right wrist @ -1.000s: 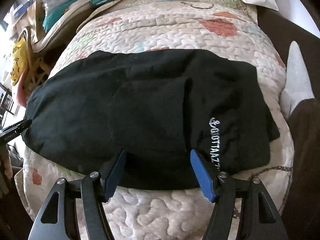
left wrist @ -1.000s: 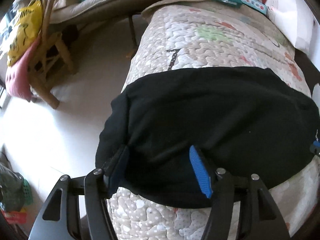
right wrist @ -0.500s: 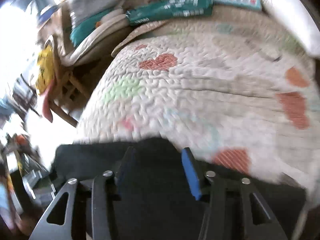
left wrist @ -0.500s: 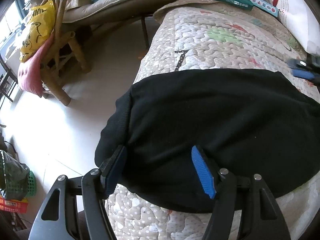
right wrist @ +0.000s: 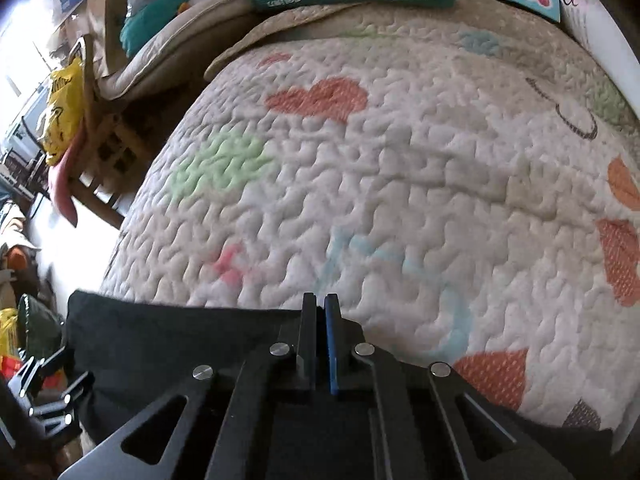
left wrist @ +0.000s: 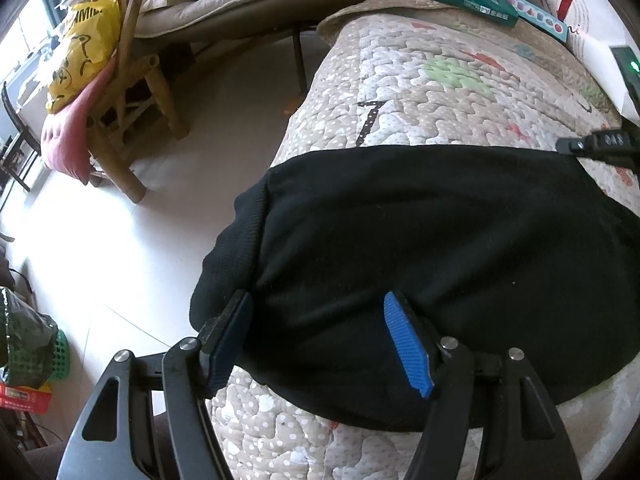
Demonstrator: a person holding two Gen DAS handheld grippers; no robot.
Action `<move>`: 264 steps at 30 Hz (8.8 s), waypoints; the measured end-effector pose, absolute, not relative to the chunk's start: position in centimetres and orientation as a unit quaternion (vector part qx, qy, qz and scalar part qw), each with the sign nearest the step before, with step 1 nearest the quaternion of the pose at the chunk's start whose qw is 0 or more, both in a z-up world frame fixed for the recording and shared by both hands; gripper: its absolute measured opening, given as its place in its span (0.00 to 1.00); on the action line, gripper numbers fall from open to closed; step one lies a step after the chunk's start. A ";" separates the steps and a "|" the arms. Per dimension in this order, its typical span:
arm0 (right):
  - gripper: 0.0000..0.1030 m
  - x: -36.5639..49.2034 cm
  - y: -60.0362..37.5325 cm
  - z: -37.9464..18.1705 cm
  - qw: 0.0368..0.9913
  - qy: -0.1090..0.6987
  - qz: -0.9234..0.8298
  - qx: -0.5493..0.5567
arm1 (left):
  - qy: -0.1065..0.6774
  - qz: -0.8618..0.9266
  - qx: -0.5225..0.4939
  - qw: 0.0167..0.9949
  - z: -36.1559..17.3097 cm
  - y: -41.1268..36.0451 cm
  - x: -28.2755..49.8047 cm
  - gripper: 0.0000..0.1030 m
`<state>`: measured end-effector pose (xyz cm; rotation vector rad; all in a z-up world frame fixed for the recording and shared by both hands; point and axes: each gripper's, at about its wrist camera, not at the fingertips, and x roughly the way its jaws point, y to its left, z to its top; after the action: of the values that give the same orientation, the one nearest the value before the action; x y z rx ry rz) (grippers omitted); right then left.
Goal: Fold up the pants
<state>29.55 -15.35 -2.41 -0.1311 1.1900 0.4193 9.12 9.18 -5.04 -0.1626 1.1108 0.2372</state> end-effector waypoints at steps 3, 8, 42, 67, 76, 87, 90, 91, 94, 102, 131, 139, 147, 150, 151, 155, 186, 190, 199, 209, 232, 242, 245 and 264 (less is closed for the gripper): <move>0.00 31.0 -14.5 -2.9 0.808 0.555 0.185 -0.073 | 0.526 0.114 -0.079 0.839 -5.0 9.2 9.2 0.67; 0.02 32.6 -15.2 -2.6 0.827 0.540 0.134 -0.083 | 0.529 0.116 -0.082 0.837 -4.9 9.2 9.3 0.67; 0.66 21.2 13.2 -6.2 0.667 0.575 0.407 -0.244 | 0.439 0.099 -0.495 0.744 -9.6 17.6 2.6 0.65; 0.20 19.5 4.4 2.8 0.720 0.519 0.422 -0.183 | 0.423 -0.027 -0.387 0.819 -0.3 9.3 5.4 0.15; 0.28 21.2 -12.4 1.5 0.773 0.533 0.342 -0.031 | 0.477 -0.105 -0.287 0.824 -1.3 -0.8 7.1 0.19; 0.51 20.3 -25.8 4.2 0.843 0.497 0.200 0.056 | 0.448 -0.159 -0.253 0.843 2.3 1.7 1.4 0.48; 0.51 19.1 -24.1 6.6 0.851 0.470 0.225 0.065 | 0.456 -0.110 -0.265 0.842 1.5 4.3 1.2 0.48; 0.51 18.5 -23.2 7.2 0.850 0.464 0.241 0.066 | 0.456 -0.094 -0.269 0.843 1.3 5.1 1.5 0.48; 0.51 17.2 -19.3 8.0 0.829 0.465 0.303 0.074 | 0.443 -0.056 -0.257 0.857 1.3 6.8 1.3 0.48; 0.51 15.5 -10.8 2.5 0.772 0.538 0.334 0.064 | 0.442 -0.019 -0.273 0.854 0.8 8.9 1.8 0.48; 0.03 15.8 -16.9 0.6 0.832 0.529 0.165 -0.026 | 0.470 -0.051 -0.313 0.824 -4.2 7.4 6.0 0.48; 0.03 11.0 -27.8 -0.1 0.830 0.552 0.037 0.074 | 0.470 -0.057 -0.338 0.814 -4.4 7.8 6.4 0.48; 0.17 10.9 -28.3 3.0 0.851 0.511 0.048 0.113 | 0.471 -0.052 -0.338 0.813 -4.5 7.7 6.4 0.48; 0.66 12.4 -23.8 4.0 0.848 0.504 0.138 0.090 | 0.471 -0.053 -0.337 0.813 -4.5 7.8 6.3 0.48; 0.66 12.8 -22.3 4.0 0.847 0.500 0.164 0.078 | 0.471 -0.053 -0.337 0.813 -4.5 7.8 6.3 0.48; 0.63 14.9 -16.8 1.8 0.821 0.531 0.210 0.020 | 0.470 -0.053 -0.341 0.813 -4.4 7.9 6.3 0.48; 0.49 16.8 -18.6 5.2 0.834 0.519 0.186 0.014 | 0.487 -0.139 -0.256 0.824 -4.5 1.0 6.6 0.20; 0.49 20.0 -13.4 3.5 0.801 0.547 0.243 -0.017 | 0.490 -0.134 -0.251 0.824 -4.7 0.8 6.4 0.20; 0.26 23.4 -6.4 -2.0 0.739 0.618 0.237 -0.128 | 0.492 -0.119 -0.252 0.825 -4.7 1.0 6.2 0.20; 0.14 26.0 -5.3 -1.2 0.784 0.574 0.207 -0.113 | 0.495 -0.111 -0.245 0.826 -4.6 -0.2 6.2 0.21; 0.38 10.8 -26.4 -0.6 0.827 0.535 0.115 0.127 | 0.482 -0.085 -0.212 0.846 -3.6 1.5 5.7 0.37; 0.41 5.6 -38.0 2.4 0.862 0.422 -0.027 0.279 | 0.461 -0.186 -0.168 0.851 3.4 -3.2 9.8 0.40; 0.43 5.6 -40.0 0.9 0.847 0.421 -0.054 0.320 | 0.462 -0.240 -0.144 0.842 5.6 -8.4 13.4 0.45; 0.44 8.3 -41.8 -1.3 0.863 0.397 -0.083 0.302 | 0.523 -0.353 0.087 0.771 -0.6 -33.5 23.6 0.61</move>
<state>8.30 -41.78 -1.28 0.6333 0.8325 -0.1740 23.64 -33.49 -0.55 0.1893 1.1333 -0.7658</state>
